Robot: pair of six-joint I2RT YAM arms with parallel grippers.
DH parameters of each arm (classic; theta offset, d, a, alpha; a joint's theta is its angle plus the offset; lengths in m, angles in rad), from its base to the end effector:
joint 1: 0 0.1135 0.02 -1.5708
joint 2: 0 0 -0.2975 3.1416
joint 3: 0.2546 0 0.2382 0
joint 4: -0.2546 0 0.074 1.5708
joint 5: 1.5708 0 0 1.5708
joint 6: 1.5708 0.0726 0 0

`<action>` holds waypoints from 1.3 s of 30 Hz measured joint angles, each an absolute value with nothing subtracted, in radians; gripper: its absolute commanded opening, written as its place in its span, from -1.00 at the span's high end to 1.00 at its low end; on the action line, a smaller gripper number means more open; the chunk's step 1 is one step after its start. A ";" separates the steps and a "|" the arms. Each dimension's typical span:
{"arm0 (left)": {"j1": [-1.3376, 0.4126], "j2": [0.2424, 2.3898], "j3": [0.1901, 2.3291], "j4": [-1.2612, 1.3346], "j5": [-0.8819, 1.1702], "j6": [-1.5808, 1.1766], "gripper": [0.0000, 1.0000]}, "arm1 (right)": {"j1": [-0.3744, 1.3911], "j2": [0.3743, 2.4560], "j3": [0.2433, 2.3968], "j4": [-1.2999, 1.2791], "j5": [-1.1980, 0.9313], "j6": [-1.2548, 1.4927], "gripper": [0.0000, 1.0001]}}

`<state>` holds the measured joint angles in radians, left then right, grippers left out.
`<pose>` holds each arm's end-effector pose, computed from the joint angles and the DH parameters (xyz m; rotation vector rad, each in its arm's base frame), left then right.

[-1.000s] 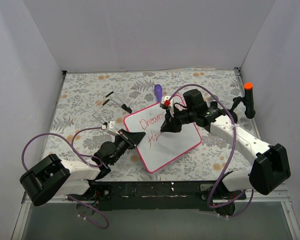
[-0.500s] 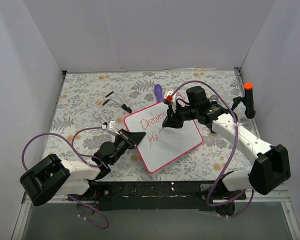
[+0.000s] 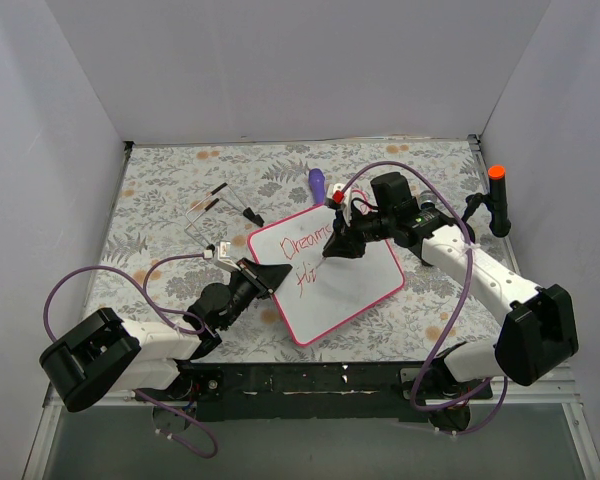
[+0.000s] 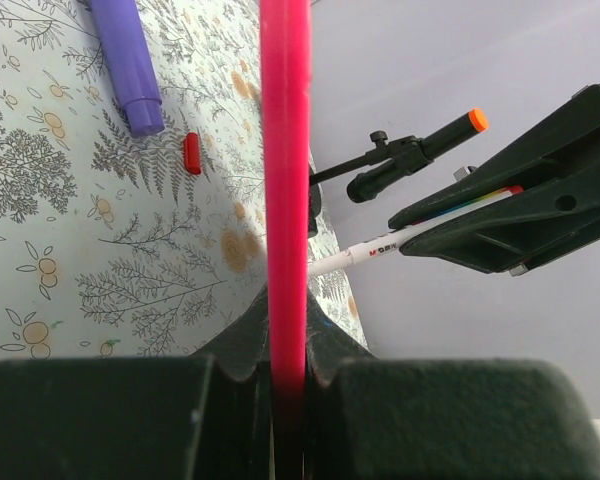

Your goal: Write a sentence on the whiteboard

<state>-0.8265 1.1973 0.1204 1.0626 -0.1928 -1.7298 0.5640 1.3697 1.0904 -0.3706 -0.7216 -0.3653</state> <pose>0.1585 -0.1515 0.2139 -0.9990 1.6416 -1.7523 0.2288 0.2014 0.3214 -1.3157 1.7320 0.9079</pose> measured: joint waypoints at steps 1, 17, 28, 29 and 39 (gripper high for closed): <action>-0.826 1.197 0.121 1.064 -0.193 -1.730 1.00 | 0.564 1.370 1.090 -0.371 -0.727 -0.365 0.97; -0.826 1.197 0.120 1.056 -0.193 -1.729 1.00 | 0.564 1.367 1.064 -0.406 -0.765 -0.400 0.97; -0.826 1.197 0.119 1.055 -0.196 -1.730 1.00 | 0.564 1.367 1.068 -0.413 -0.734 -0.396 0.97; -0.826 1.197 0.119 1.055 -0.196 -1.729 1.00 | 0.564 1.367 1.072 -0.414 -0.728 -0.395 0.97; -0.826 1.197 0.119 1.056 -0.194 -1.729 1.00 | 0.558 1.387 1.116 -0.408 -0.688 -0.389 0.97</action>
